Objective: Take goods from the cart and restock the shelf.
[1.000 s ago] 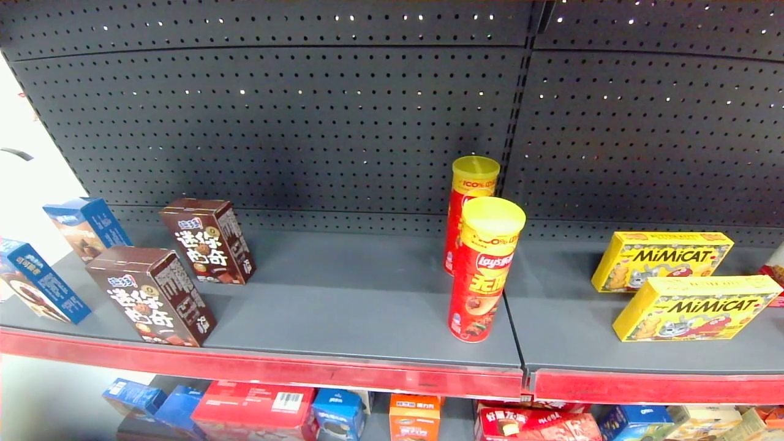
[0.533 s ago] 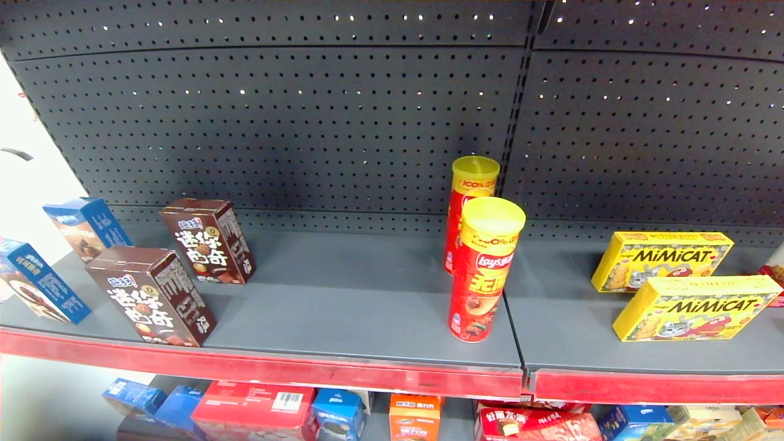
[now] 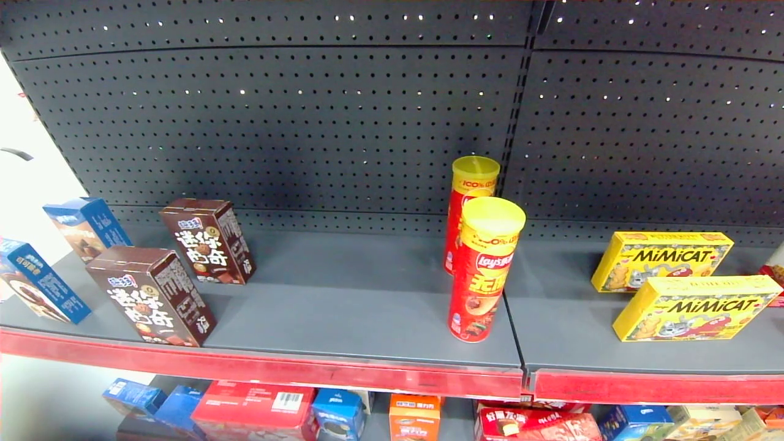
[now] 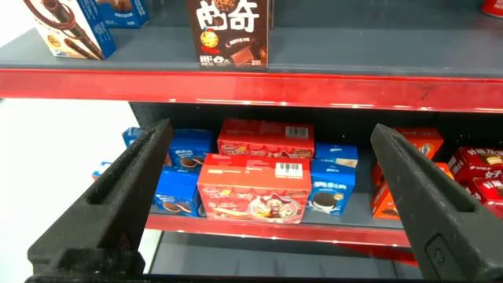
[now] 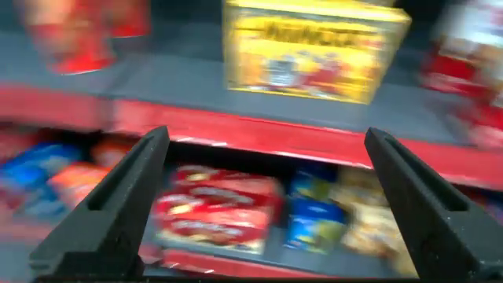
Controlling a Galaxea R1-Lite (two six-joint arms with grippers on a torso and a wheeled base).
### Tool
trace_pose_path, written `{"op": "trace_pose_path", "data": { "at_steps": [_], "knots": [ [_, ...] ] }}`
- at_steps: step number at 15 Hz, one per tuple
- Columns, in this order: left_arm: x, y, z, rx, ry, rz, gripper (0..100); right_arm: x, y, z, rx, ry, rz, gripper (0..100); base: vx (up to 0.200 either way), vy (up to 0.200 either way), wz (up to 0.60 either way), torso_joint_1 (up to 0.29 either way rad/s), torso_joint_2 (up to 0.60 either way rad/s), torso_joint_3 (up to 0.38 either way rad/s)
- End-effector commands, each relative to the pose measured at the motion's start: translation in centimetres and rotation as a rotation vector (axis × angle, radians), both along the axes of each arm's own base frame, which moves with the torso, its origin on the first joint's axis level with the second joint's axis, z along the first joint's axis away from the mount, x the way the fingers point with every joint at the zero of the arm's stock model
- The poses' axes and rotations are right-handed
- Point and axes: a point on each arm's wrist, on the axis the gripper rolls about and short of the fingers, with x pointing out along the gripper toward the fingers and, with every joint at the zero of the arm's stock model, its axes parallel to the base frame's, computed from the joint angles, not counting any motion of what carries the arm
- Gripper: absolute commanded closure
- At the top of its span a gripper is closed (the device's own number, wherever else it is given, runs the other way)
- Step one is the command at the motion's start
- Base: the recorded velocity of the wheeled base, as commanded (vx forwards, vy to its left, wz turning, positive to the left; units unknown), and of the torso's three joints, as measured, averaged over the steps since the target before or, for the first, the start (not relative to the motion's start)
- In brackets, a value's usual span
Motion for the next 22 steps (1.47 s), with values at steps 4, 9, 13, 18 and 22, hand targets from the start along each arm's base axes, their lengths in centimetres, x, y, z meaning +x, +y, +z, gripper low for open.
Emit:
{"op": "trace_pose_path", "data": {
  "at_steps": [4,9,13,18,22],
  "knots": [
    [0.00,0.00,0.02,0.000,0.000,0.001,0,0.01,-0.18,-0.11,0.036,0.012,-0.078,0,0.000,0.000,0.00,0.000,0.00,0.000],
    [0.00,0.00,0.02,0.000,0.000,0.001,0,0.03,-0.35,-0.63,0.087,0.063,-0.153,0,0.000,0.000,0.00,0.000,0.00,0.000],
    [0.00,0.00,0.02,0.000,0.000,0.001,0,0.03,-0.33,-0.61,0.088,0.062,-0.142,0,0.000,0.000,0.00,0.000,0.00,0.000],
    [0.00,0.00,0.02,0.000,0.000,0.001,0,0.03,-0.33,-0.65,0.087,0.065,-0.142,0,0.000,0.000,0.00,0.000,0.00,0.000],
    [0.00,0.00,0.02,0.000,0.000,0.001,0,0.03,-0.33,-0.65,0.087,0.065,-0.144,0,0.000,0.000,0.00,0.000,0.00,0.000]
  ]
}}
